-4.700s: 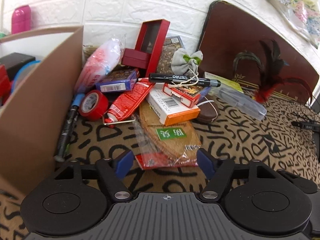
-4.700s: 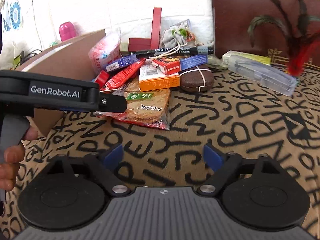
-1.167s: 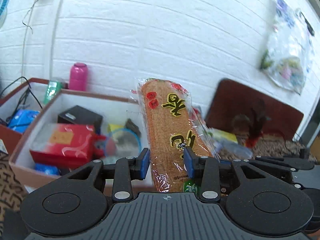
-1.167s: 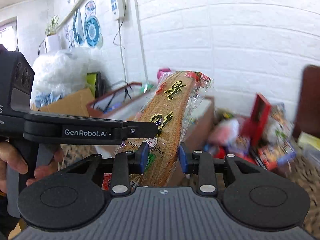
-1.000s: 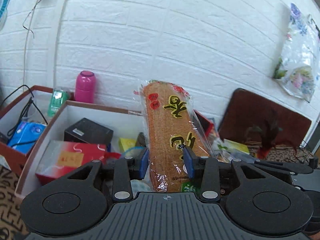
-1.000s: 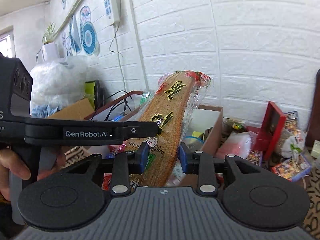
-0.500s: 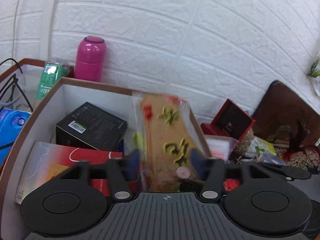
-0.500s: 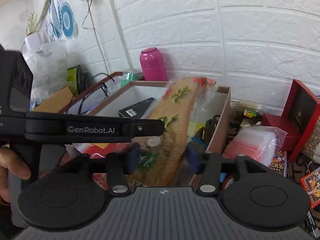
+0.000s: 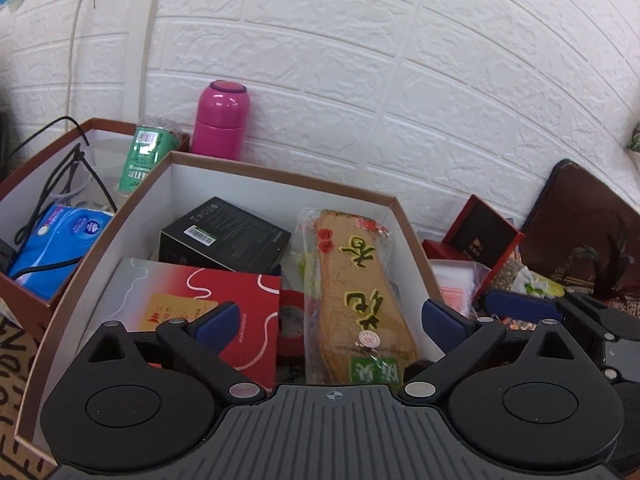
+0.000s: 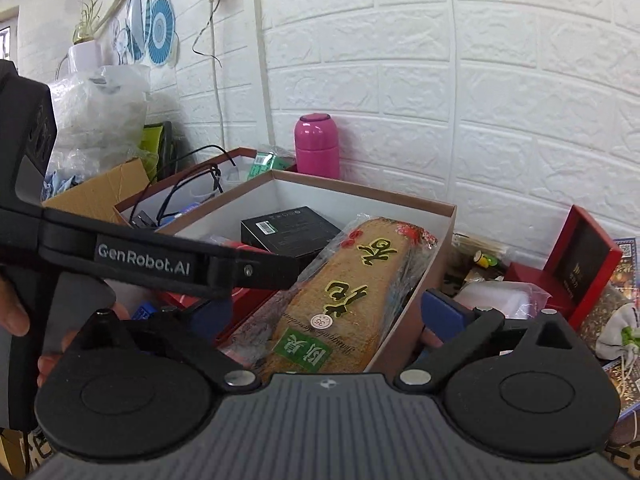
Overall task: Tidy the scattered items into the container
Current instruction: 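Carry the snack pack into the cardboard box and open the left tool, then withdraw the left tool from the cardboard box back over the table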
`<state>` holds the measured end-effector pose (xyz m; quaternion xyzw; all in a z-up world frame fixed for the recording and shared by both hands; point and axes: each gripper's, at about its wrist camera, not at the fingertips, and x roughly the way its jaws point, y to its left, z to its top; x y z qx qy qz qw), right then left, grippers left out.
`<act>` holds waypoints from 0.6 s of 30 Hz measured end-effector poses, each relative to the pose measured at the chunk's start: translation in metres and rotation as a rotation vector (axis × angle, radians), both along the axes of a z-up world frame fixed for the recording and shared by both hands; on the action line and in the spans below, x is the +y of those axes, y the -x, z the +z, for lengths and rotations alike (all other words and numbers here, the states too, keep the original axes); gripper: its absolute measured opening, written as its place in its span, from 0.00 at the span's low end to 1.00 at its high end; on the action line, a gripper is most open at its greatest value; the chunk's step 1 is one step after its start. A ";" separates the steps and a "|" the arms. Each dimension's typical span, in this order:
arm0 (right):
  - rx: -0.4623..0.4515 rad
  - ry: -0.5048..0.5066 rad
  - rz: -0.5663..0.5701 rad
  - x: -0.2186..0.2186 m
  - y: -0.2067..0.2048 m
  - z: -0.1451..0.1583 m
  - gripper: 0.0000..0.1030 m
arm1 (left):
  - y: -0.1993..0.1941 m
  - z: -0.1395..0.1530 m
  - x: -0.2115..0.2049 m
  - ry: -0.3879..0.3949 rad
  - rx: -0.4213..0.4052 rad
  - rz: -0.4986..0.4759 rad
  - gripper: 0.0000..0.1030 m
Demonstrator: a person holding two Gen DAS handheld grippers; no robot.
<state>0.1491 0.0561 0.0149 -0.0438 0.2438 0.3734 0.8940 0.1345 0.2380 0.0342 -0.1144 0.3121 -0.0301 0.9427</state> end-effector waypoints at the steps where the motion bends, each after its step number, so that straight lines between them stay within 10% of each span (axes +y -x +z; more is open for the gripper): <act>1: -0.004 -0.001 0.003 -0.002 0.003 0.003 0.98 | 0.005 0.003 -0.004 -0.003 -0.005 -0.002 1.00; 18: -0.094 0.001 -0.061 -0.102 0.089 0.014 1.00 | 0.089 0.008 -0.109 0.037 -0.063 -0.174 1.00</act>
